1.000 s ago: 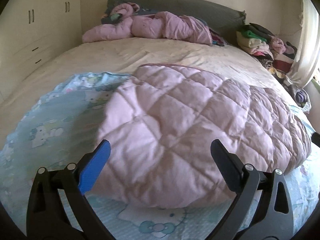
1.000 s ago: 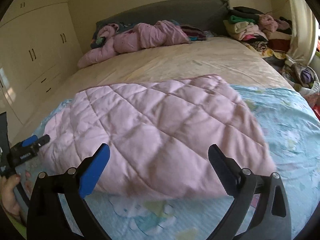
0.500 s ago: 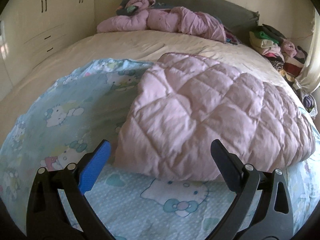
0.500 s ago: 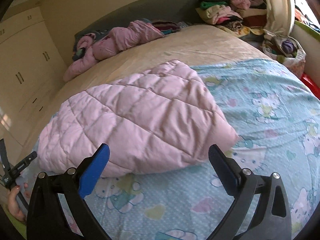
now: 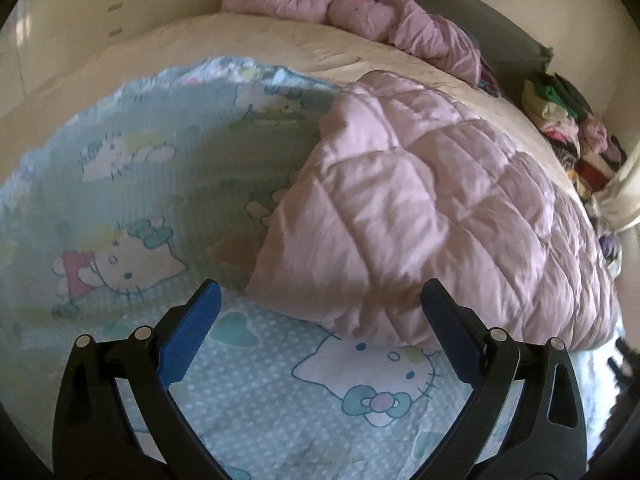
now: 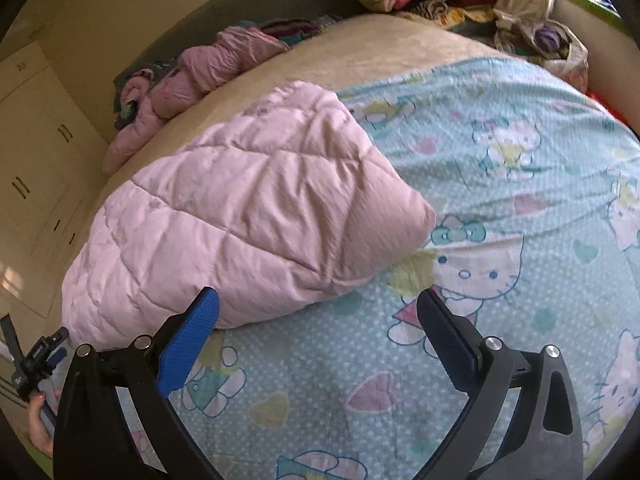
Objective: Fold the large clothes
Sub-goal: 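Move both tools to the edge of the folded pink jacket, then grasp the jacket edge with the right tool while the left tool grasps beside it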
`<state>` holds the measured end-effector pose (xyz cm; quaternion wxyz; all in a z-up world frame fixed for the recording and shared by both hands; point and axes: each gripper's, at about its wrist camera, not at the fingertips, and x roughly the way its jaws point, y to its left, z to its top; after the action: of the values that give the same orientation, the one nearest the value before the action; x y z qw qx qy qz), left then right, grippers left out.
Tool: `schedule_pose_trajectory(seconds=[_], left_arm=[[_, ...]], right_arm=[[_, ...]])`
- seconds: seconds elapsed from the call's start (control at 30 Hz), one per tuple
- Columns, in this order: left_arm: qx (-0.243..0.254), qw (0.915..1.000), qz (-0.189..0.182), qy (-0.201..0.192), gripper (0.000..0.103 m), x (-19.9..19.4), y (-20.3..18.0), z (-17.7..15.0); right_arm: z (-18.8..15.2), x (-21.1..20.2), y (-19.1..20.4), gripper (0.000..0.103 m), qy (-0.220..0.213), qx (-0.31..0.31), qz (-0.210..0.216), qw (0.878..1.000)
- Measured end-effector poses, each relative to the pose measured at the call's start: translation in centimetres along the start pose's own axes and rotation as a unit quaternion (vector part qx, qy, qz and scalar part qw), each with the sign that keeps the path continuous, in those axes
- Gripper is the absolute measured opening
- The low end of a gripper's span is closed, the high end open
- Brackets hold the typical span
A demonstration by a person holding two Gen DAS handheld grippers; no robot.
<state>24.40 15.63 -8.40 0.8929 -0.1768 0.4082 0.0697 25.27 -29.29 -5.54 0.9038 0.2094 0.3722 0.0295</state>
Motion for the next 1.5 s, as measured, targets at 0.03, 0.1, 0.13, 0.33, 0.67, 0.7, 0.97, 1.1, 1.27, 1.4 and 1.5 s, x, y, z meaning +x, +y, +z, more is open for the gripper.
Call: schedule_pose_trajectory(seconds=[0.03,0.1,0.13,0.33,0.67,0.7,0.97,1.1,1.27,1.4,1.5], left_arm=[[-0.015,0.9998,-0.012,0.006,0.094,0.3,0.4,0.0],[-0.041,0.9985,-0.036,0.012,0.094,0.6,1.0,0.1],[-0.050,0.9977,-0.045,0.009,0.094,0.7,1.2,0.1],[-0.141,0.9814,-0.129,0.020,0.094,2.1,2.7,0.2],[-0.199,0.9641,-0.173,0.035,0.094,5.5,3.3,0.8],[-0.197,0.9646,-0.172,0.033,0.094,5.7,3.2,0.9],[-0.185,0.9697,-0.159,0.009,0.095,6.8,2.4,1.1],[-0.171,0.9744,-0.146,0.000,0.095,7.0,1.9,1.3],[-0.149,0.9773,-0.151,0.001,0.076,6.7,1.7,1.7],[-0.128,0.9788,-0.160,-0.011,0.057,5.7,1.2,2.4],[-0.110,0.9809,-0.159,-0.025,0.047,4.7,0.7,2.8]], right_arm=[[0.0,0.2,-0.1,0.099,0.002,0.002,0.002,1.000],[-0.1,0.9,-0.2,0.099,0.008,0.007,0.007,1.000],[-0.1,1.5,-0.4,0.099,0.013,0.012,0.010,1.000],[0.2,3.8,-2.1,0.099,0.033,0.091,0.061,0.993],[2.5,6.6,-4.0,0.099,0.021,0.188,0.135,0.973],[2.8,6.9,-4.2,0.099,0.021,0.194,0.139,0.971],[4.5,9.0,-4.2,0.099,0.020,0.193,0.139,0.971],[4.5,9.2,-3.2,0.089,0.005,0.161,0.117,0.980],[4.5,8.7,-2.2,0.065,-0.011,0.122,0.104,0.987],[4.8,7.8,-0.6,0.049,-0.025,0.077,0.077,0.994],[4.9,6.8,0.9,0.043,-0.038,0.032,0.057,0.997]])
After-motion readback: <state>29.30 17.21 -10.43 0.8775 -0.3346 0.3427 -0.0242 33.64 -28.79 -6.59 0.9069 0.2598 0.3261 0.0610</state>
